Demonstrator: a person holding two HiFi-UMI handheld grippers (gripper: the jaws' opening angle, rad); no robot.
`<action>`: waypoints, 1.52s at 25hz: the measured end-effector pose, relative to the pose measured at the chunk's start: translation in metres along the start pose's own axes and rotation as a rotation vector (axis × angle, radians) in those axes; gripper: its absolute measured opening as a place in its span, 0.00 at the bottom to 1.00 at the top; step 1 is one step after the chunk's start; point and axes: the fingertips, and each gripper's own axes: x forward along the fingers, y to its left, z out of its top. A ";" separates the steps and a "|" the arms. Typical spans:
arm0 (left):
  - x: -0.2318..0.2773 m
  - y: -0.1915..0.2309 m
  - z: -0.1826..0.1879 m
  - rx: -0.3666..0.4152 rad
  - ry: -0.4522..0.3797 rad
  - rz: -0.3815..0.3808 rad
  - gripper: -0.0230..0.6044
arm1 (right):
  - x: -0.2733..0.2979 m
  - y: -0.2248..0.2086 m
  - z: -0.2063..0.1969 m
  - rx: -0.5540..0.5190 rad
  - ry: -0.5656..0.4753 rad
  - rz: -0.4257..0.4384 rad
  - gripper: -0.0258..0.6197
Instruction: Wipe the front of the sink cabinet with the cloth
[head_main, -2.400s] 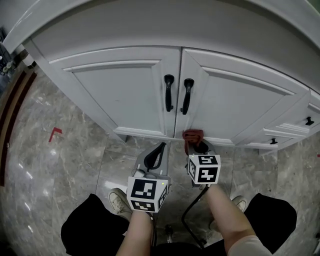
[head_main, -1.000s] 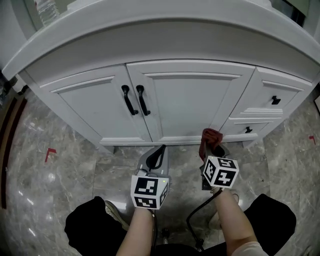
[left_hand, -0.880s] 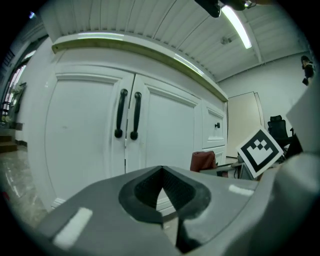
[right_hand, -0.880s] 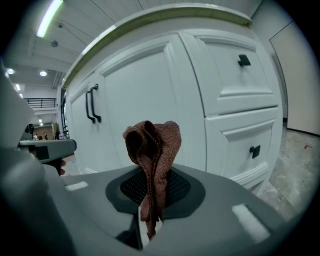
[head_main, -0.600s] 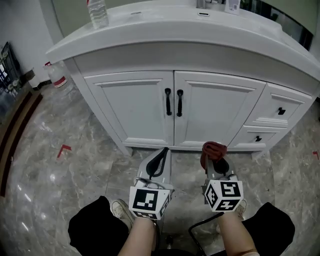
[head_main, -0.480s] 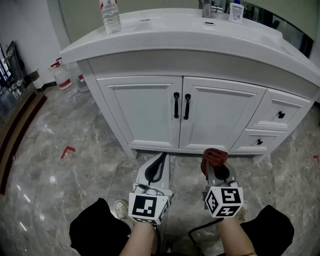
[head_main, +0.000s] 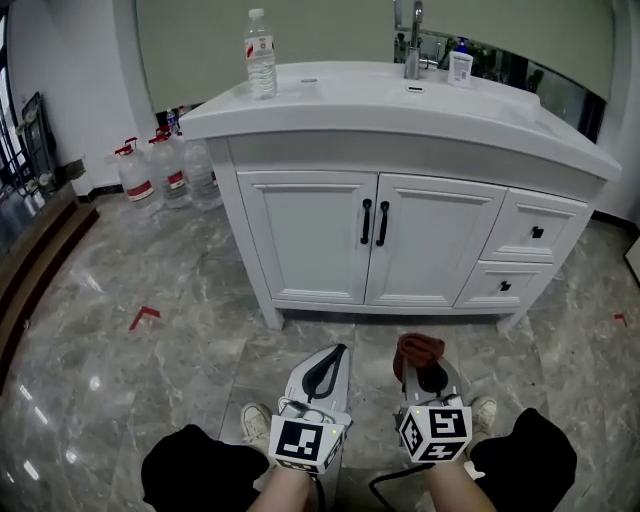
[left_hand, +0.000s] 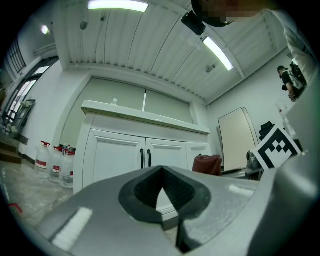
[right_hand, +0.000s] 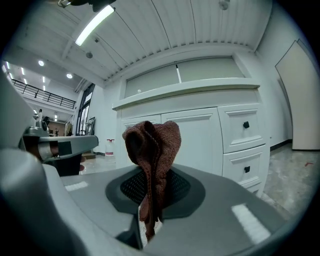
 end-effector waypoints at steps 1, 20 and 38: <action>-0.007 -0.004 0.005 0.005 -0.008 -0.005 0.04 | -0.009 0.004 0.001 0.000 -0.004 -0.002 0.17; -0.063 -0.035 0.026 0.036 -0.030 -0.017 0.04 | -0.066 0.028 0.000 0.038 -0.002 0.005 0.16; -0.055 -0.030 0.008 0.035 -0.014 -0.009 0.04 | -0.060 0.025 -0.006 0.022 0.000 0.000 0.16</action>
